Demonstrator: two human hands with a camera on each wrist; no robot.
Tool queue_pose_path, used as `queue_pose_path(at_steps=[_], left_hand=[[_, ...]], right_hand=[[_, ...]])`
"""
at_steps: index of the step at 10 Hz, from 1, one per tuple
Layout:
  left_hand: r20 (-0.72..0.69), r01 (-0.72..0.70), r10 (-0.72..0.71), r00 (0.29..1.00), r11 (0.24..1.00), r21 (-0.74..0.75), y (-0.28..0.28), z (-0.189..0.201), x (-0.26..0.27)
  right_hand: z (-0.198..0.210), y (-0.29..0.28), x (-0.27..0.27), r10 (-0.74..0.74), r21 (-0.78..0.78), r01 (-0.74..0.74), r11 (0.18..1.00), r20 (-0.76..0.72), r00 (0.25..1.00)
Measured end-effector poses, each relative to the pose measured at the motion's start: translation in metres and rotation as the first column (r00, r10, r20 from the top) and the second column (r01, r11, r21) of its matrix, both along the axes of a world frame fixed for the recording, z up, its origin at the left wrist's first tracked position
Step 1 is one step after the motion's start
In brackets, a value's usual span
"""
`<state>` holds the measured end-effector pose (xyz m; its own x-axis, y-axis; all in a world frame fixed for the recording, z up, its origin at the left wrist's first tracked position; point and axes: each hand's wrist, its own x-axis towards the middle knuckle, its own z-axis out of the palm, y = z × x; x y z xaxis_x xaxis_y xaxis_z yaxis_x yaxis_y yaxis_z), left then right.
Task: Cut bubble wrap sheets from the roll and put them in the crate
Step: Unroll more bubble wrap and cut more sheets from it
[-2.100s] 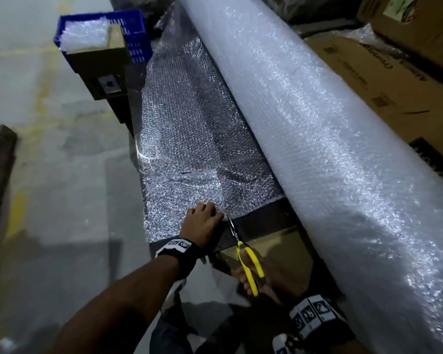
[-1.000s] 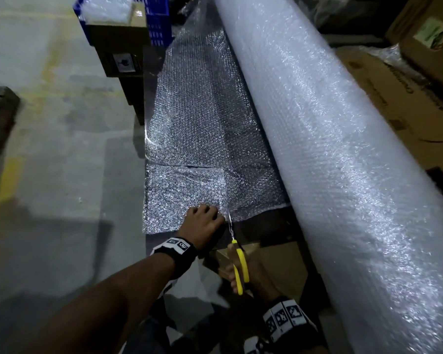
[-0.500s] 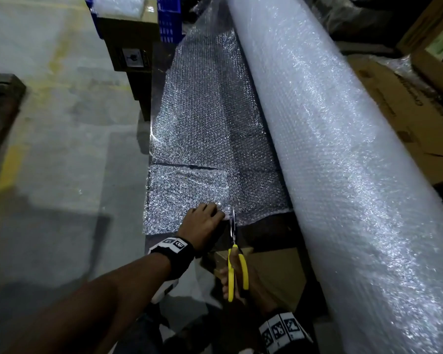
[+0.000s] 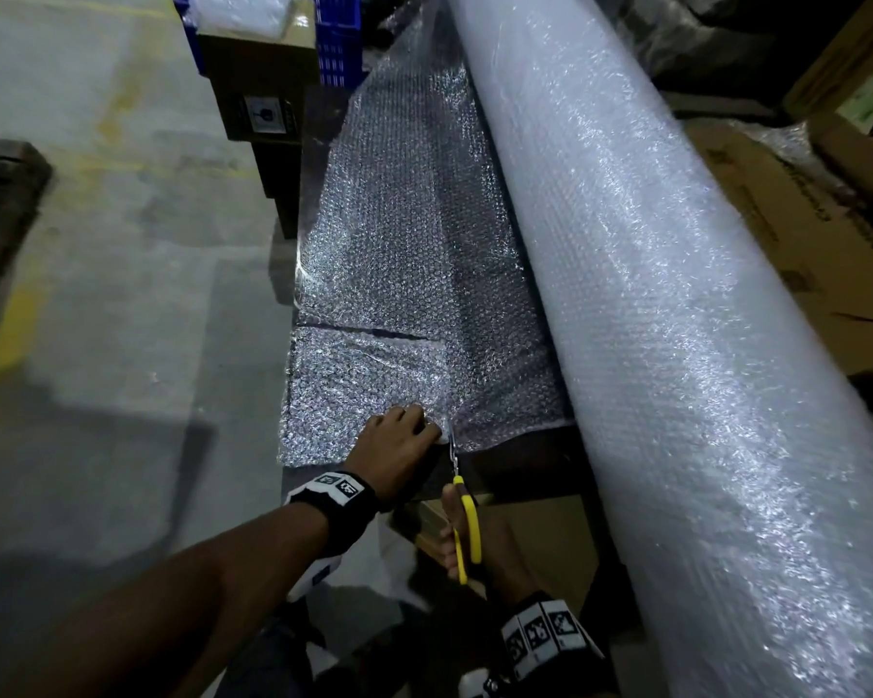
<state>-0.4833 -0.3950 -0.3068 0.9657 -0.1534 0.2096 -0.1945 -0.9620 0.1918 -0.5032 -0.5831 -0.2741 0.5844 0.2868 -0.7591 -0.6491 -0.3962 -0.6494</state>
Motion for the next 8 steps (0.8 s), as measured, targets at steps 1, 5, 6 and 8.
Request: queue_pose_path(at_steps=[1,5,6,8], left_hand=[[0.012,0.012,-0.012,1.000,1.000,-0.011,0.000,-0.002,0.000],[-0.032,-0.004,0.005,0.999,1.000,0.031,-0.002,0.011,-0.003],[-0.054,-0.006,0.008,0.999,1.000,0.023,-0.003,0.012,-0.003],[-0.103,-0.014,0.018,0.995,0.999,0.044,-0.006,0.015,-0.001]], right_hand=[[-0.019,-0.002,0.002,-0.018,0.021,0.018,1.000,0.035,0.999],[-0.003,0.017,0.015,-0.116,-0.044,0.113,0.993,-0.074,0.991],[-0.002,0.020,0.017,-0.084,-0.060,0.079,0.995,-0.073,0.994],[0.000,0.022,0.020,-0.094,-0.071,0.092,0.993,-0.017,0.995]])
